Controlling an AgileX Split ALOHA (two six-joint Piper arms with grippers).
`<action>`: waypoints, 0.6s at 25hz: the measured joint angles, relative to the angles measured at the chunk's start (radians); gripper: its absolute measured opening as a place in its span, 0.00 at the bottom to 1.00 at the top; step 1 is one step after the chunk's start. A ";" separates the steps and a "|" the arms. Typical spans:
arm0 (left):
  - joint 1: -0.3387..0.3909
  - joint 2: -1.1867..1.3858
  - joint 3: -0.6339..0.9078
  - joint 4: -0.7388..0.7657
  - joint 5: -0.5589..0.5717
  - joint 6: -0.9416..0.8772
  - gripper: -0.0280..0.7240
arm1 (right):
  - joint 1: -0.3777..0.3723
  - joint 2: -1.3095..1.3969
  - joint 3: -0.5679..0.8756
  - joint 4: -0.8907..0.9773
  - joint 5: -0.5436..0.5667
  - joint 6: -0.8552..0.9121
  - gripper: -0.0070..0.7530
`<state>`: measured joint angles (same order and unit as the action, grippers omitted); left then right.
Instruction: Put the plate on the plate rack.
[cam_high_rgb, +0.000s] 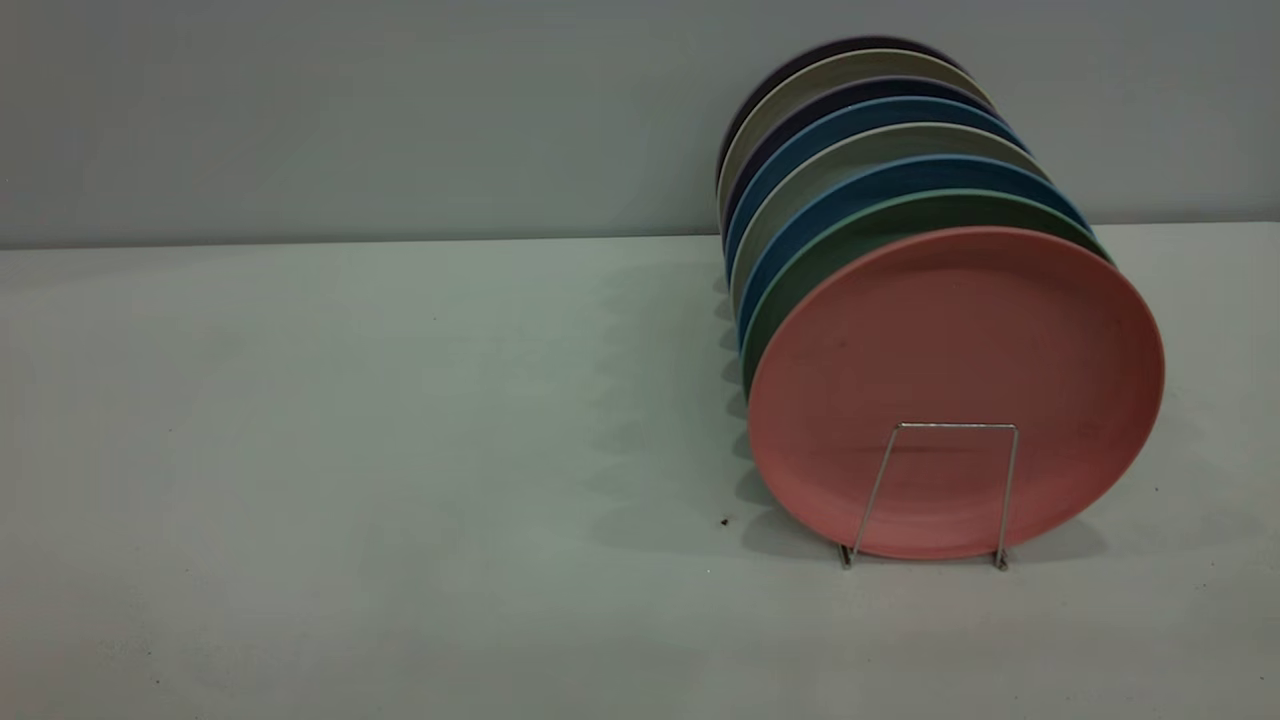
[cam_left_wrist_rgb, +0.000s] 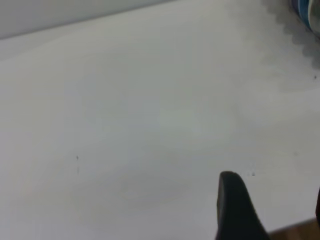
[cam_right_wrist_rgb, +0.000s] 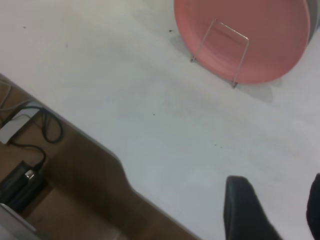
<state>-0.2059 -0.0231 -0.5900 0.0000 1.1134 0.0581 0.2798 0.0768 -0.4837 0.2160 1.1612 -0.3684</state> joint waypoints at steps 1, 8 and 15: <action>0.000 0.000 0.016 0.000 -0.015 0.001 0.61 | 0.000 0.000 0.000 -0.003 0.000 0.000 0.42; 0.000 0.000 0.086 0.000 -0.012 0.032 0.61 | 0.000 0.000 0.000 -0.019 0.000 0.001 0.36; 0.000 0.000 0.103 0.000 0.011 0.032 0.61 | 0.000 0.000 0.000 -0.019 -0.001 0.002 0.33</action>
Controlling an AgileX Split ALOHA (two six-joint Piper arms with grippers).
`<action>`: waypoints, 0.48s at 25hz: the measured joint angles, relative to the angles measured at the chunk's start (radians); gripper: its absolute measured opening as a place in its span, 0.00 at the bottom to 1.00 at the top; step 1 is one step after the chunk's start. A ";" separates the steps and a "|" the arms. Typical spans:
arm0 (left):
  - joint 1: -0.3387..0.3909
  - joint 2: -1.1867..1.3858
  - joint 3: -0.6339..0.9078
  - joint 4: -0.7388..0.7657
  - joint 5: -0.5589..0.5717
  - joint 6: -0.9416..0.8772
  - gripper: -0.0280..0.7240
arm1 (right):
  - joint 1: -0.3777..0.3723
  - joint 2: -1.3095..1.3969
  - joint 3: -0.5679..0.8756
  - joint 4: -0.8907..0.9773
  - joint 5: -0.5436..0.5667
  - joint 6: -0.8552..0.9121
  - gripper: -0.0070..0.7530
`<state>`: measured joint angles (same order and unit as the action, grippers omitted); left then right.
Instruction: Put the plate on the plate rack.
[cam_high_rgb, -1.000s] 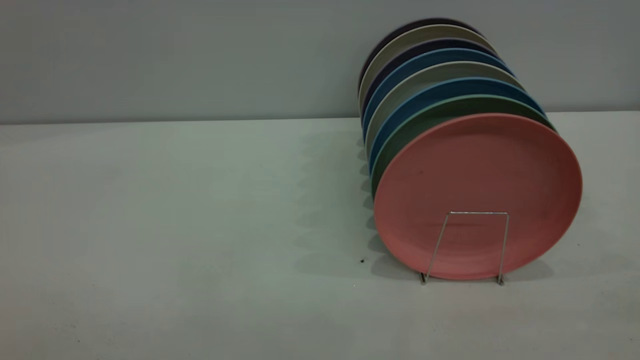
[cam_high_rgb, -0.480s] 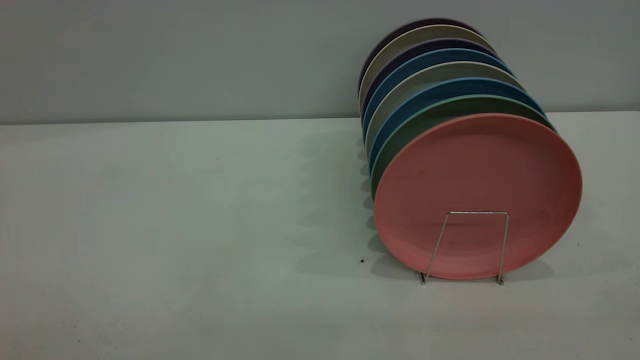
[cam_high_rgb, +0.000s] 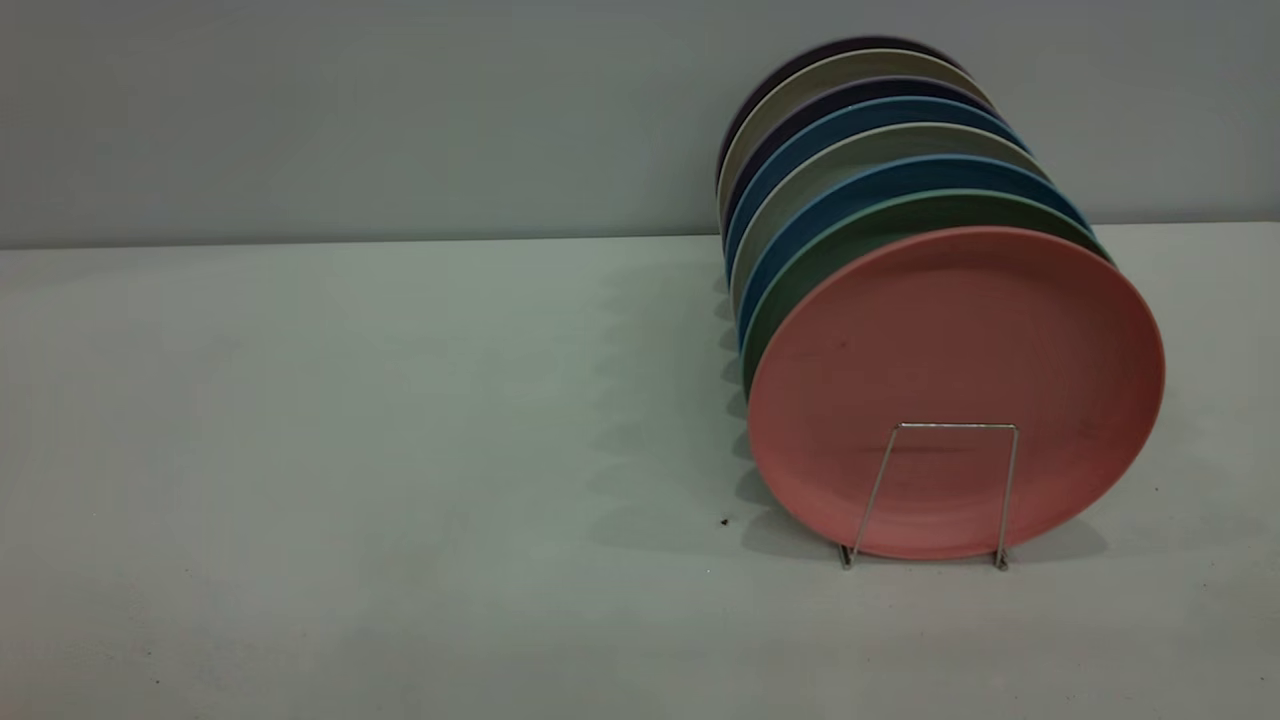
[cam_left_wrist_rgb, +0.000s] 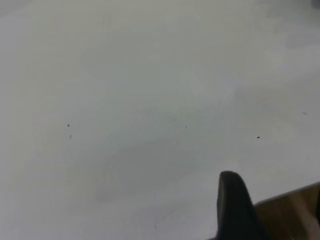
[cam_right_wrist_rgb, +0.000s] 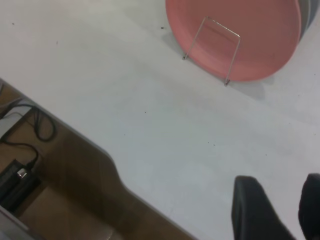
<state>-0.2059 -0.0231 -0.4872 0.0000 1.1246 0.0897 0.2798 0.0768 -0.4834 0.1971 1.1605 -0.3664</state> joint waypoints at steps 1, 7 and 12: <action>0.000 0.000 0.000 0.000 0.001 -0.002 0.61 | 0.000 0.000 0.000 0.000 0.000 0.000 0.33; 0.000 0.000 0.000 0.000 0.003 -0.007 0.61 | 0.000 0.000 0.001 0.000 0.000 0.001 0.33; 0.000 0.000 0.000 0.000 0.003 -0.007 0.61 | 0.000 0.000 0.001 0.000 0.000 0.001 0.33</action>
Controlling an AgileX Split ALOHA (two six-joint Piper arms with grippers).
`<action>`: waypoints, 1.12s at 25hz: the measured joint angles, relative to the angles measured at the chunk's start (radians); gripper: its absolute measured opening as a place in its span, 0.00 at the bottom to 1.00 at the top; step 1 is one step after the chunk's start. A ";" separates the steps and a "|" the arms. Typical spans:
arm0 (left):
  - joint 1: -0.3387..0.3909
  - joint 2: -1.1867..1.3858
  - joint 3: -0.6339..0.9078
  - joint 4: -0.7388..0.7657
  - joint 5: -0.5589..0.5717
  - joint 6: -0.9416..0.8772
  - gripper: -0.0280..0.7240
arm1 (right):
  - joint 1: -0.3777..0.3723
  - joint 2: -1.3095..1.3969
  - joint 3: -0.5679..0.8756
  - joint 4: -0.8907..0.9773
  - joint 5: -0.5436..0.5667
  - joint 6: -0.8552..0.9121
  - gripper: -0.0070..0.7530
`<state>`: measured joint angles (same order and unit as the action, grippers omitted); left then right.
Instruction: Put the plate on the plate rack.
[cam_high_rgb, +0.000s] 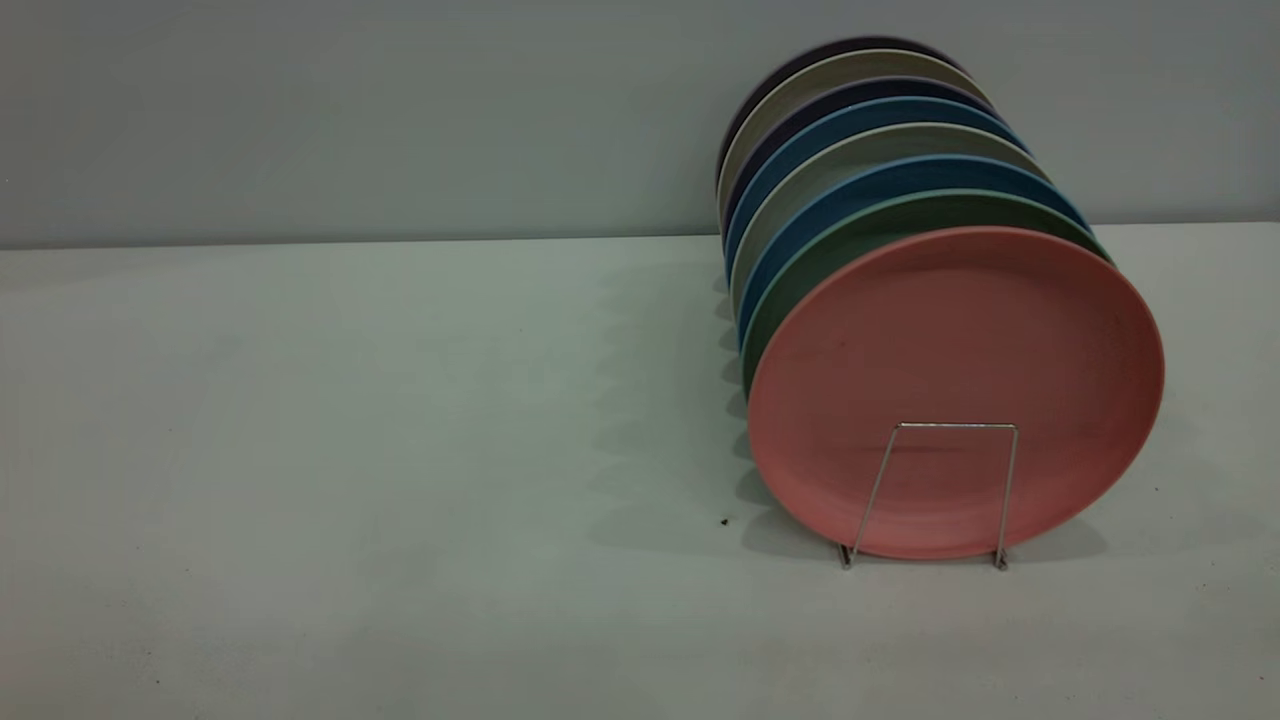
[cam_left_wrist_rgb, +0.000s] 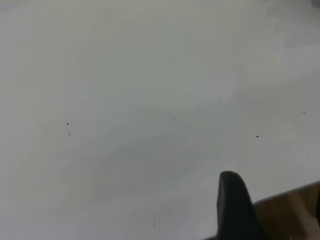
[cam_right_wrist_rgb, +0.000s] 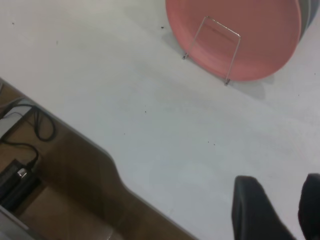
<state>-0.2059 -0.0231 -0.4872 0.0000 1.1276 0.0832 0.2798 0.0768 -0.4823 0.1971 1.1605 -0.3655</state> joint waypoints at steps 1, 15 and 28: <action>0.000 0.000 0.000 0.000 0.000 0.000 0.61 | 0.000 0.000 0.000 0.000 0.000 0.000 0.33; 0.000 0.000 0.000 0.000 0.002 0.000 0.61 | -0.030 0.000 0.000 0.001 0.000 0.000 0.33; 0.245 0.000 0.000 0.000 0.002 0.000 0.61 | -0.318 -0.095 0.000 0.003 0.010 0.000 0.33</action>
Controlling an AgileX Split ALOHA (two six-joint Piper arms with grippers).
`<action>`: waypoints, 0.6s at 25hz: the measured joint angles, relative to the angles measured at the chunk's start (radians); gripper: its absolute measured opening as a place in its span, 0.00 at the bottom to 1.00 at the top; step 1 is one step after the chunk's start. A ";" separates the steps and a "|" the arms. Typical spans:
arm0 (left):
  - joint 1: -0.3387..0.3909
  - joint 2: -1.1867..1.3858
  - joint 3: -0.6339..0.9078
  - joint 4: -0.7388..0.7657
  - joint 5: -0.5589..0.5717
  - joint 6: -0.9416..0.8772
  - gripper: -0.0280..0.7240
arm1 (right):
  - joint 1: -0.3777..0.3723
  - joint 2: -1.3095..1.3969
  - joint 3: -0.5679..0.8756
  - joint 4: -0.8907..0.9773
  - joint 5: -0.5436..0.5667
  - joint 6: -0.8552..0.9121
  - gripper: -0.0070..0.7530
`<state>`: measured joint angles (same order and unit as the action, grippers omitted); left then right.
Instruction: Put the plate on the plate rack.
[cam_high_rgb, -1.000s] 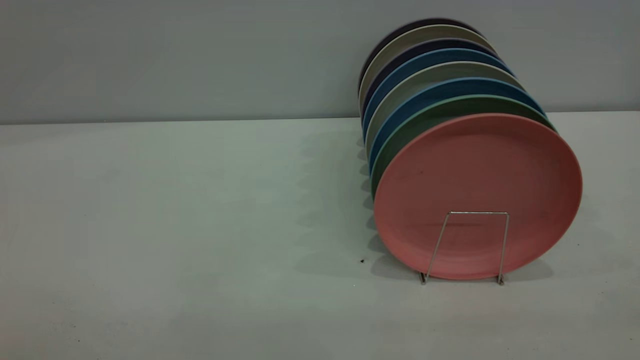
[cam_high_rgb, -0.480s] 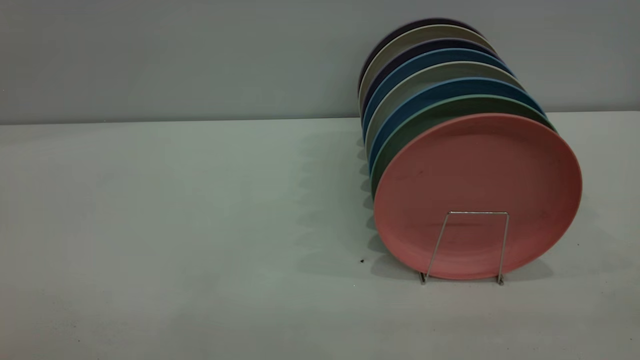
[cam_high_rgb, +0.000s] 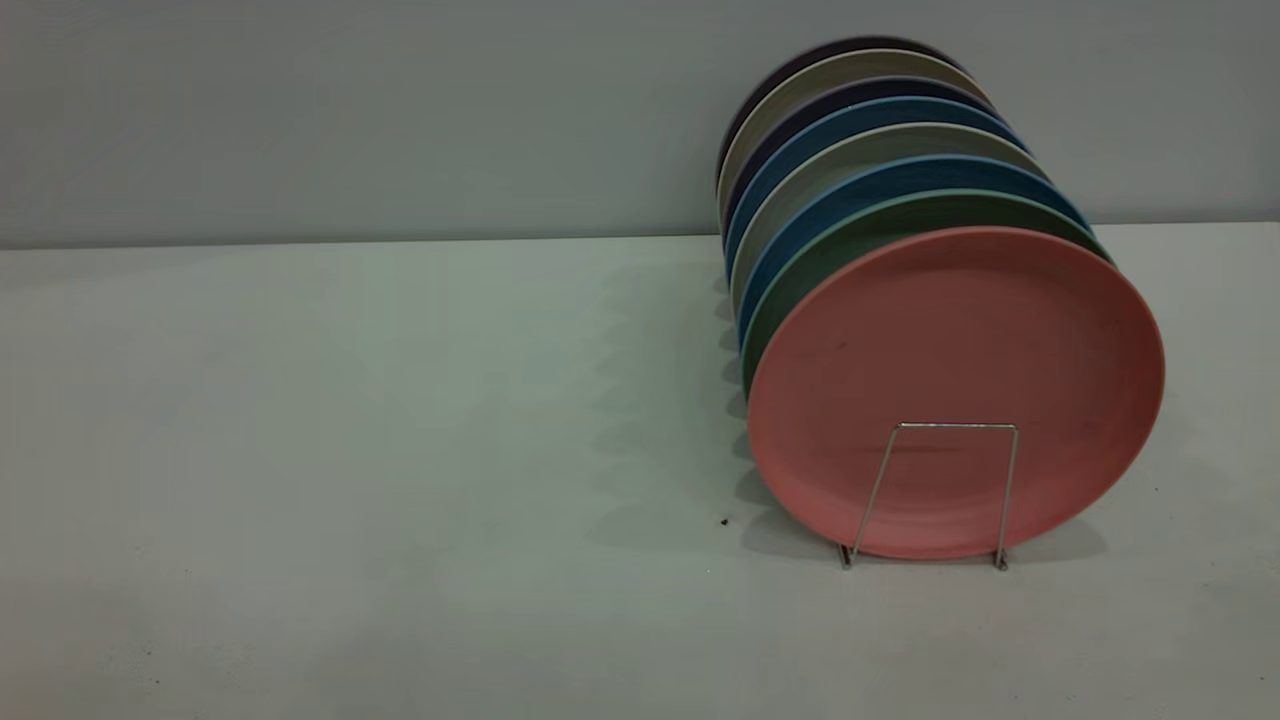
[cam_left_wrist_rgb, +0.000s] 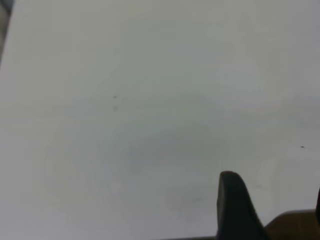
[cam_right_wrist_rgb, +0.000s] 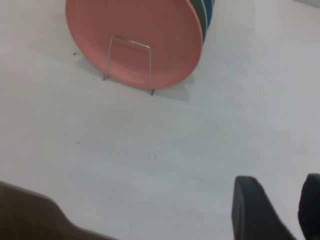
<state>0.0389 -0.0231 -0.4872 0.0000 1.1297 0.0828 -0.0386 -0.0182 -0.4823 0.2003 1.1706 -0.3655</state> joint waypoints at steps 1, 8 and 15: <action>0.009 0.000 0.000 0.000 0.000 0.000 0.61 | 0.000 -0.001 0.000 0.000 0.000 0.000 0.33; 0.012 0.000 0.000 0.000 0.000 0.000 0.61 | 0.000 -0.001 0.000 0.002 0.000 0.000 0.33; -0.010 0.000 0.000 0.000 0.000 0.000 0.61 | 0.000 -0.001 0.000 0.003 0.000 0.000 0.33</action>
<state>0.0293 -0.0231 -0.4872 0.0000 1.1297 0.0828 -0.0390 -0.0190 -0.4823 0.2029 1.1706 -0.3655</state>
